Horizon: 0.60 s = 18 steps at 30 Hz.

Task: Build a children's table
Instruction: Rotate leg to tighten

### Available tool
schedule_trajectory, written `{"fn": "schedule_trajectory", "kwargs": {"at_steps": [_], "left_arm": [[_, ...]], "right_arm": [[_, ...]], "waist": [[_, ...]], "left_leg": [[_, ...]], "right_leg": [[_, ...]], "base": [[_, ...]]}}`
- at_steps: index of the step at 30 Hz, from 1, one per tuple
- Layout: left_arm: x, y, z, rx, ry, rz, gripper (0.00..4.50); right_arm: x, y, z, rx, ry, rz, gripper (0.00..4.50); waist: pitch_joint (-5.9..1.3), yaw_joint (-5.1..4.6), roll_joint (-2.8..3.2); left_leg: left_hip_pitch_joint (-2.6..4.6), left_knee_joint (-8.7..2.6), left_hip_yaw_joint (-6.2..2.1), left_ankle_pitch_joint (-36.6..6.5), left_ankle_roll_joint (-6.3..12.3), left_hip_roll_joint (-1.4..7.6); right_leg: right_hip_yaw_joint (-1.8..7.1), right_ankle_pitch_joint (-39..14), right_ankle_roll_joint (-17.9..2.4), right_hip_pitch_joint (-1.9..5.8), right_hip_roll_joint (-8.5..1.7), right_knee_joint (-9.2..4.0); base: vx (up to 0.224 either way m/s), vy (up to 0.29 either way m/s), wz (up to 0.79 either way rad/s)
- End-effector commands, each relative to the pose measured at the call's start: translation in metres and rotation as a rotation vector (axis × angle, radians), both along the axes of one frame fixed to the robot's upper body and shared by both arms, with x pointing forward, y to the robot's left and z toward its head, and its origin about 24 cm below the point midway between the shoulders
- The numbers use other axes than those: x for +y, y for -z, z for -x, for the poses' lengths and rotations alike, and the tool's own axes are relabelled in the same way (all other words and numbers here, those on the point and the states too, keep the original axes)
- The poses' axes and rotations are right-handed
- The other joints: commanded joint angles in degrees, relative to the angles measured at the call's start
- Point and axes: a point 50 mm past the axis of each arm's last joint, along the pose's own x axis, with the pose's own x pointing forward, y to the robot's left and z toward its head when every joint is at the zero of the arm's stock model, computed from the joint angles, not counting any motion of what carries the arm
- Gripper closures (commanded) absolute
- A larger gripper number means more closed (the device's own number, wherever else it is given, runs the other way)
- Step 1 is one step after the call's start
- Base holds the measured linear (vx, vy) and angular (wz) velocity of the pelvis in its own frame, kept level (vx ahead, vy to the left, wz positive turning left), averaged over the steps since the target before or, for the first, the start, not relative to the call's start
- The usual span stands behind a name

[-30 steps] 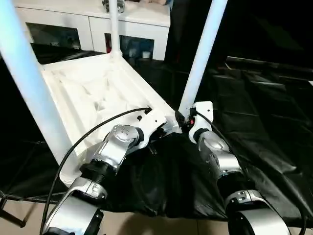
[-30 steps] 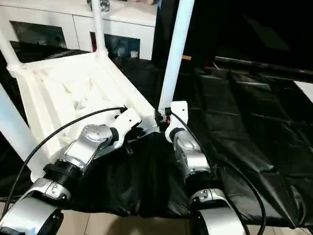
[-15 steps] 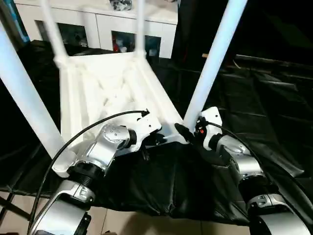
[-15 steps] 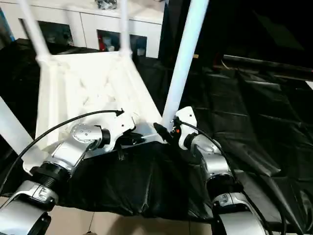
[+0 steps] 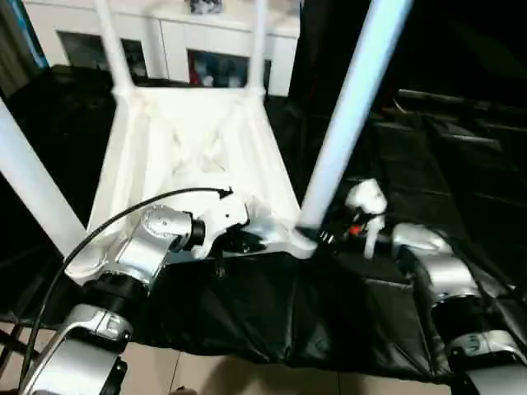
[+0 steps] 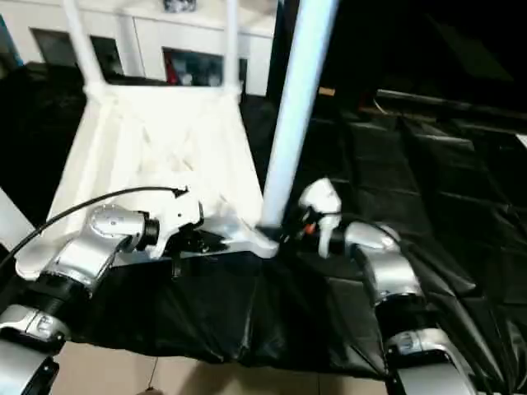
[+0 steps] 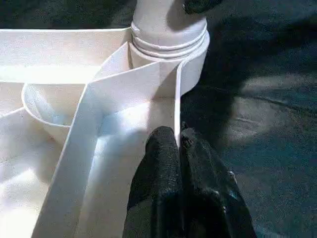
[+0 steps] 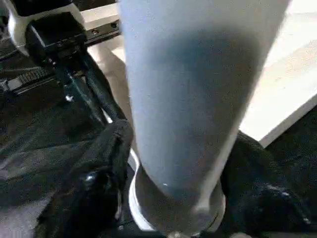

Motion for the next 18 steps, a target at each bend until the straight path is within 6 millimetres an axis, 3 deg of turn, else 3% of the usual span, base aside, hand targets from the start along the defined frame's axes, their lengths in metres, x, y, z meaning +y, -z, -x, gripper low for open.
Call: {"fn": "schedule_trajectory", "kwargs": {"at_steps": [1,6,15,17,18], "left_arm": [[-0.006,0.003,0.003,0.022,0.022,0.047,4.5],[-0.002,0.002,0.003,0.031,0.042,0.045,4.5],[-0.001,0.004,0.002,0.038,0.007,0.046,4.5],[-0.004,0.006,0.0,0.034,-0.024,0.048,4.5],[-0.008,0.008,-0.001,0.029,-0.052,0.048,4.5]], "right_arm": [[-0.002,0.001,0.002,0.021,-0.026,0.008,2.05],[-0.003,0.0,0.007,0.052,-0.085,0.014,2.49],[0.002,0.014,0.012,0.104,-0.047,0.037,2.59],[0.005,0.023,0.011,0.105,0.029,0.073,2.59],[0.006,0.029,0.009,0.098,0.11,0.09,2.59]], "waist": [[-2.84,-0.17,-0.42],[-2.86,-0.01,-0.34],[-2.89,0.03,-0.46],[-2.77,0.0,-0.62],[-2.51,-0.12,-0.45]], "left_leg": [[0.0,-2.95,0.3,-7.17,4.55,1.46],[0.05,-2.89,0.26,-6.82,4.63,1.47],[0.01,-2.82,0.27,-6.48,4.25,1.45],[0.01,-2.95,0.25,-6.94,3.86,1.48],[0.09,-3.21,0.15,-9.38,2.62,1.48]], "right_leg": [[2.67,-5.74,-12.47,3.03,-3.51,-3.62],[2.64,-5.53,-12.39,3.12,-3.51,-3.55],[2.66,-5.45,-12.2,3.12,-3.55,-3.46],[2.6,-6.85,-11.85,3.04,-3.59,-3.66],[2.57,-11.99,-10.66,2.85,-3.69,-4.21]], "base": [[0.0,0.0,0.0],[0.0,0.0,0.0],[0.0,0.0,0.0],[0.0,0.0,0.0],[0.0,0.0,0.0]]}}
